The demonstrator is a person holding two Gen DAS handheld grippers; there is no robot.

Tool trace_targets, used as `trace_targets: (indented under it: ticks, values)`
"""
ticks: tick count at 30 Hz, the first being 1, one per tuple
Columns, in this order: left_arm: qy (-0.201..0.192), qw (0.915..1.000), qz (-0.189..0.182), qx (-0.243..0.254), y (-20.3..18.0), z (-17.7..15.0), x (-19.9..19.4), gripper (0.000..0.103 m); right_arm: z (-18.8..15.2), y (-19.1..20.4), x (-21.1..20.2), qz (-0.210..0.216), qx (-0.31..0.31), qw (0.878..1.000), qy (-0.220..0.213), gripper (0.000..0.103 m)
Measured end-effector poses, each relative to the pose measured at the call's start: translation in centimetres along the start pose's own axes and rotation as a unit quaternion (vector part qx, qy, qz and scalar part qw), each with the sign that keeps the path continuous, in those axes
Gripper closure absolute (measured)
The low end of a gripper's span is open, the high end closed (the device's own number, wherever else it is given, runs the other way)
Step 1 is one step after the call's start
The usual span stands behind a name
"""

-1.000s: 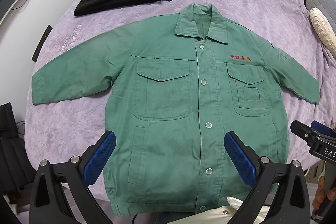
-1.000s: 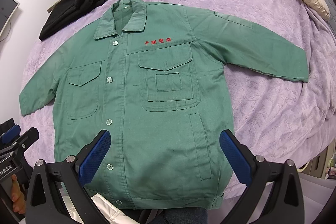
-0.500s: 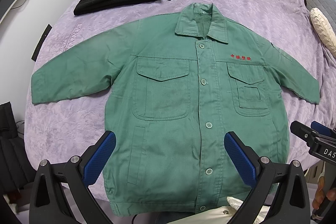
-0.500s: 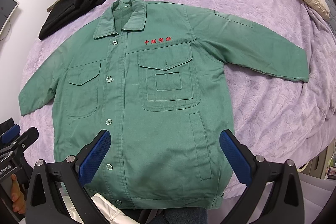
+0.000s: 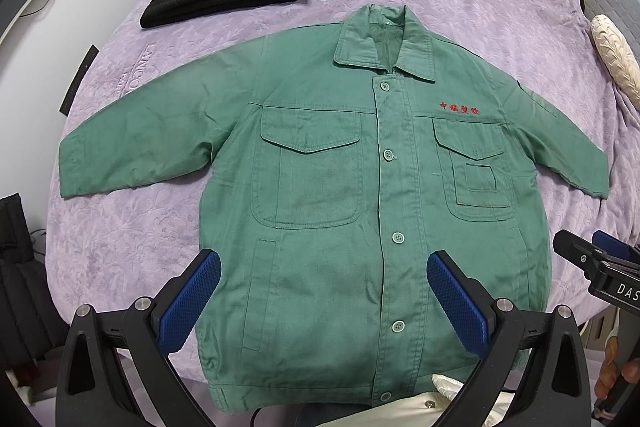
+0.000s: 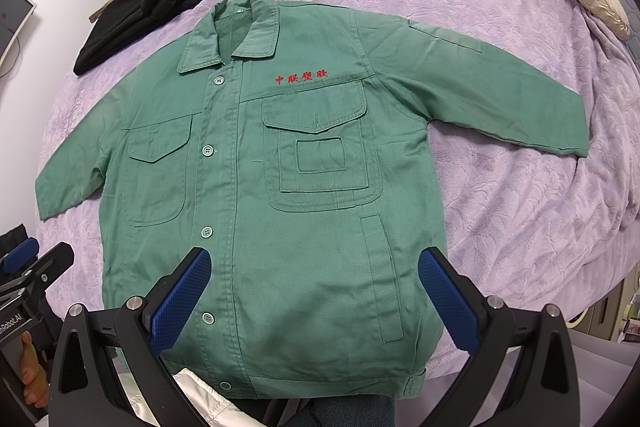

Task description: Fold small clothes

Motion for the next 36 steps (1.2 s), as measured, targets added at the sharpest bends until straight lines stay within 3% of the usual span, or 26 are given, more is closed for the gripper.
trace_targets:
  ticks: [25,32,36]
  values:
    - [0.008,0.9999,-0.007,0.0,-0.1,-0.3,0.7,0.0,-0.3,-0.1,0.8,0.002,-0.002,1.0,0.012,0.0]
    - [0.03,0.9984,-0.044,-0.016,0.8,-0.7,2.7,0.0,-0.4,0.7,1.9,0.032,-0.011,0.999,0.02,0.0]
    - [0.042,0.9946,-0.074,-0.06,3.6,-0.7,5.1,0.0,-0.6,3.6,4.2,0.044,-0.036,0.998,0.04,0.0]
Point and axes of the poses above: each gripper's, at about its wrist camera, not at the fingertips, and x roughly the way its jaws point, y to its left, z to its top, the point moved 1 cm from there along x, roughly the way its jaws point, and after that the axes turned 10 degrees about z, right-handed, at the moved point
